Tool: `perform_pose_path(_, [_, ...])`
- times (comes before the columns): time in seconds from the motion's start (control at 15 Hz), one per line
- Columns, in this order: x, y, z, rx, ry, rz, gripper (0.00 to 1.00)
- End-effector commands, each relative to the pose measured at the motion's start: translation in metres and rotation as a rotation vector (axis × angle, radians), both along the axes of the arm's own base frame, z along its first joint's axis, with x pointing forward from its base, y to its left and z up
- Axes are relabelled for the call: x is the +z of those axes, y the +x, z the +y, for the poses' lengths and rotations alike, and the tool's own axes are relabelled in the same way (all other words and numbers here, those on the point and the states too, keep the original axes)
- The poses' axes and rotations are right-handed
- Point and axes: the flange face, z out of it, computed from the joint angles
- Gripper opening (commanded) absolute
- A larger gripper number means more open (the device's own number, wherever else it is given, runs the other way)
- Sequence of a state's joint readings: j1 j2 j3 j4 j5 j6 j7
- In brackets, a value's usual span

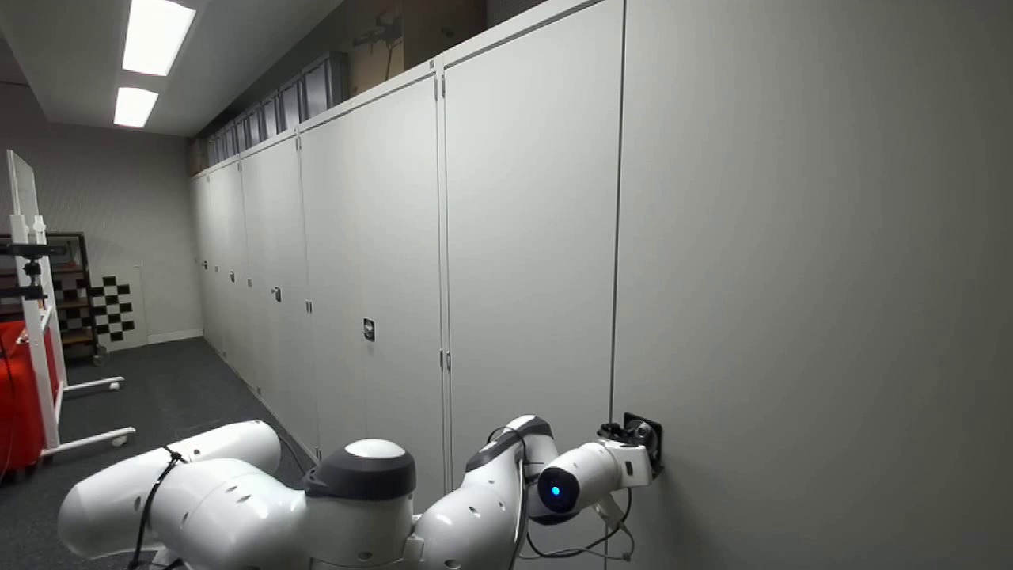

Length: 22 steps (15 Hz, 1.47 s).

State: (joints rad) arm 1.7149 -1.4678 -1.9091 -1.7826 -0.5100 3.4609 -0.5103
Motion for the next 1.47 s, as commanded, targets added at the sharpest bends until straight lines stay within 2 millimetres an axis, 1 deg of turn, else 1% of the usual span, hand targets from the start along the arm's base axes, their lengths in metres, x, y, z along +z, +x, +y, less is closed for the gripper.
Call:
perform_pose_path(0.0, [0.005, 0.014, 0.002, -0.008, 0.014, -0.004, 0.39])
perform_pose_path(0.27, [0.006, 0.012, 0.010, 0.007, 0.017, -0.007, 0.12])
perform_pose_path(0.33, [0.006, 0.011, 0.010, 0.009, 0.019, -0.007, 0.11])
perform_pose_path(0.4, [0.006, 0.009, 0.011, 0.012, 0.020, -0.007, 0.07])
perform_pose_path(1.4, [0.011, -0.004, 0.010, 0.020, 0.034, -0.016, 0.08])
